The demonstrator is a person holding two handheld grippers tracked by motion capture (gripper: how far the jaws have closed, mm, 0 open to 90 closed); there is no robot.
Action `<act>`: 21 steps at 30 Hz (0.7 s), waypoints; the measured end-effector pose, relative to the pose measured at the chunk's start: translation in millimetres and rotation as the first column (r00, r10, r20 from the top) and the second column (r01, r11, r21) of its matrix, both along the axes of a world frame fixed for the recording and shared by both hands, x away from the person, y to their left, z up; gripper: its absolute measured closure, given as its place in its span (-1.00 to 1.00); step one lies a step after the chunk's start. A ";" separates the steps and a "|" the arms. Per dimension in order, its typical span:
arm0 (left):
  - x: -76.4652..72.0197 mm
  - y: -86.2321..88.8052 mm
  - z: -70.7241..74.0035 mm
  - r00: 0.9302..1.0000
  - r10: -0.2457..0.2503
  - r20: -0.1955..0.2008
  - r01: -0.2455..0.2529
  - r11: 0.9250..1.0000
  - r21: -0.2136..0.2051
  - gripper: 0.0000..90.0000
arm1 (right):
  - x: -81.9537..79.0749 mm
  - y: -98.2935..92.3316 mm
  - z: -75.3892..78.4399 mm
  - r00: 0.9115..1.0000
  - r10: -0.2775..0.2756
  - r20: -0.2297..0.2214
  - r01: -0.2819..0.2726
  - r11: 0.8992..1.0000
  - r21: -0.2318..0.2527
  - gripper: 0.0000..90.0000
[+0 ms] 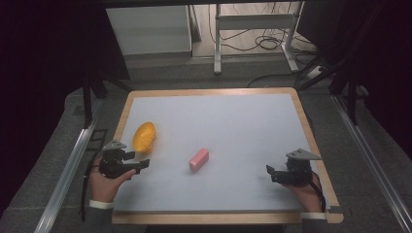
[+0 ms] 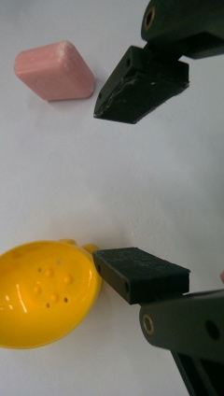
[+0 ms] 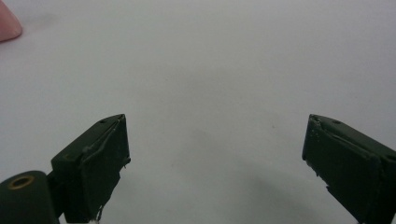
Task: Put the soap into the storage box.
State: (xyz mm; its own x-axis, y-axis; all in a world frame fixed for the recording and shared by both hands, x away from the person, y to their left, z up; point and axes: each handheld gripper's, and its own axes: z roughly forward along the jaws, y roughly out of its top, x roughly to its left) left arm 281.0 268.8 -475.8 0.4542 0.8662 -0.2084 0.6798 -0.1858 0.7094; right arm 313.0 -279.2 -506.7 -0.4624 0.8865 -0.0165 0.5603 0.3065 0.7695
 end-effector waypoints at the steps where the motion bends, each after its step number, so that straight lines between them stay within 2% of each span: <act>1: -0.5 -0.6 3.2 1.000 0.000 0.007 0.000 1.000 -0.002 -0.39 | -0.1 -0.1 0.4 1.000 0.001 0.000 -0.001 1.000 0.000 -0.85; 9: -0.2 -7.1 19.3 0.999 -0.022 0.027 0.022 1.000 0.009 -0.39 | -0.8 -2.9 2.4 1.000 -0.006 0.009 0.006 1.000 0.001 -0.85; 21: 5.9 -32.6 12.8 0.997 -0.075 -0.005 0.075 0.996 0.054 -0.40 | -0.6 -3.4 2.0 1.000 -0.010 0.021 0.010 1.000 -0.006 -0.85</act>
State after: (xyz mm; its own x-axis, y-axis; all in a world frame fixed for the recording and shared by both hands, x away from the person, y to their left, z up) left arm 286.9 236.2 -463.0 0.5176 0.8399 -0.1632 0.6644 -0.2744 0.6952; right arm 312.4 -282.6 -504.7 -0.4527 0.8911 -0.0314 0.5473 0.3055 0.7792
